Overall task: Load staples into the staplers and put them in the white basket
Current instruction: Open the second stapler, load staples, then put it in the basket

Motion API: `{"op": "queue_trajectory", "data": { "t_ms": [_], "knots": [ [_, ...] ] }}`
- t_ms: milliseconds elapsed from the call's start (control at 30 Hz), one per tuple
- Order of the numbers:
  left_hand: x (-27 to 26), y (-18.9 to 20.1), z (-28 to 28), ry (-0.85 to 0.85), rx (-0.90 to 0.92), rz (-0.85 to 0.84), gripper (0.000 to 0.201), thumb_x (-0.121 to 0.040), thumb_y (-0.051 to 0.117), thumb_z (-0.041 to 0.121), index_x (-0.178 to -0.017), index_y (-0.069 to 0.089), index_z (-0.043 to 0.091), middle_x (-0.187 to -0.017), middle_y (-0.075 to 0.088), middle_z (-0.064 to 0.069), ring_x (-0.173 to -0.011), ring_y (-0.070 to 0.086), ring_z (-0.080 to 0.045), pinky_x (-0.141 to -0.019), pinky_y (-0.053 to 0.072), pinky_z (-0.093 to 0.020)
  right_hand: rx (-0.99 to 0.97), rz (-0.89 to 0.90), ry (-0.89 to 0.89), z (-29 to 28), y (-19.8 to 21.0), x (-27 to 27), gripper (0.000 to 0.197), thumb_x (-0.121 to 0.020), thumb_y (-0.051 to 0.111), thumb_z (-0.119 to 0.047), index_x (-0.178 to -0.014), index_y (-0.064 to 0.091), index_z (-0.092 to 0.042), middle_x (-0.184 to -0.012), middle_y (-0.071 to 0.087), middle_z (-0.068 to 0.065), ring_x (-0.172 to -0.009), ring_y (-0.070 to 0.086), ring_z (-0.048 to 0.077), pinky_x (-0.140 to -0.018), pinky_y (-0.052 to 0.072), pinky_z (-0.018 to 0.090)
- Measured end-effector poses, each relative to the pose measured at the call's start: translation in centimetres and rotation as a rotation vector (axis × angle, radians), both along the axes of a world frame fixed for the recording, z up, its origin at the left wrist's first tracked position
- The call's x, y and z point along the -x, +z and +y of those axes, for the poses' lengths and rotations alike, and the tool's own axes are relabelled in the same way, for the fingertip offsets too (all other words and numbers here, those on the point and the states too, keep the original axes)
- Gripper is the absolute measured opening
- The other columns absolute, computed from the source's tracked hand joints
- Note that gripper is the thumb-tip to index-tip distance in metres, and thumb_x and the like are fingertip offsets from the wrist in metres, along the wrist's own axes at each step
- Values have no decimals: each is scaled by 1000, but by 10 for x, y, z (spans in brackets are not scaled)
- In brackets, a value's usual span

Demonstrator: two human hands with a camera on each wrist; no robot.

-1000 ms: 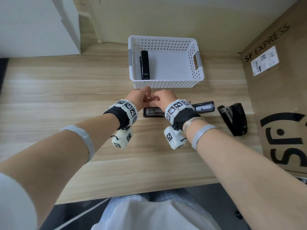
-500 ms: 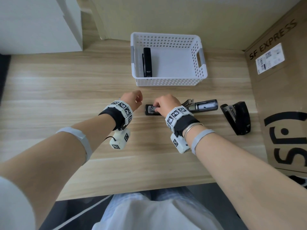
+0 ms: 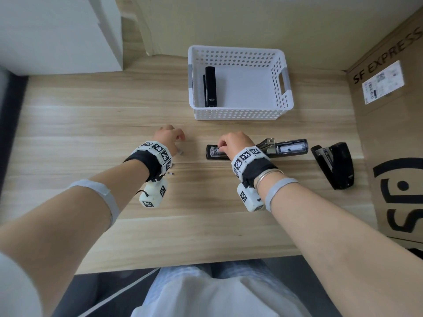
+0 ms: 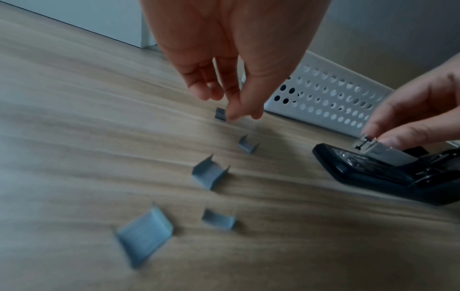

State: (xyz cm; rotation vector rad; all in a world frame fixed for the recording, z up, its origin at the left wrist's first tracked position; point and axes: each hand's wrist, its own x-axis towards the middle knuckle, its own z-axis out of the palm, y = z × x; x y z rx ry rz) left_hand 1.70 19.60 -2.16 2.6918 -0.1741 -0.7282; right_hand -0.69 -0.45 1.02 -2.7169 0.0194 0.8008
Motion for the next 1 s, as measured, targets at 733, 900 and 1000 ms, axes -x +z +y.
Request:
{"op": "queue_trajectory", "data": {
  "t_ms": [733,900,1000],
  "knots": [
    [4,2,-16,-74,-76,30,25,-86,47,-2,-105,63,2,-120,54,-18,-104,55,-32,-78,41,-32,20,-78,-24,-5,10,0,16,-90,56,-13,-93,70,-19,-102,71,6,-95,65,26,-81,55,33],
    [3,2,-19,-54,32,-29,13,-81,46,-3,-84,51,9,-83,53,-13,-72,48,-26,-63,37,-29,-5,-72,-22,-1,11,-1,14,-90,57,-15,-93,70,-19,-101,71,5,-95,65,25,-82,55,32],
    [4,8,-33,25,238,-33,17,-82,59,3,-99,58,6,-85,59,-3,-77,54,-19,-75,47,-28,-48,-69,-6,3,13,-2,15,-89,61,-22,-101,71,-20,-105,72,4,-99,65,23,-88,53,32]
  ]
}}
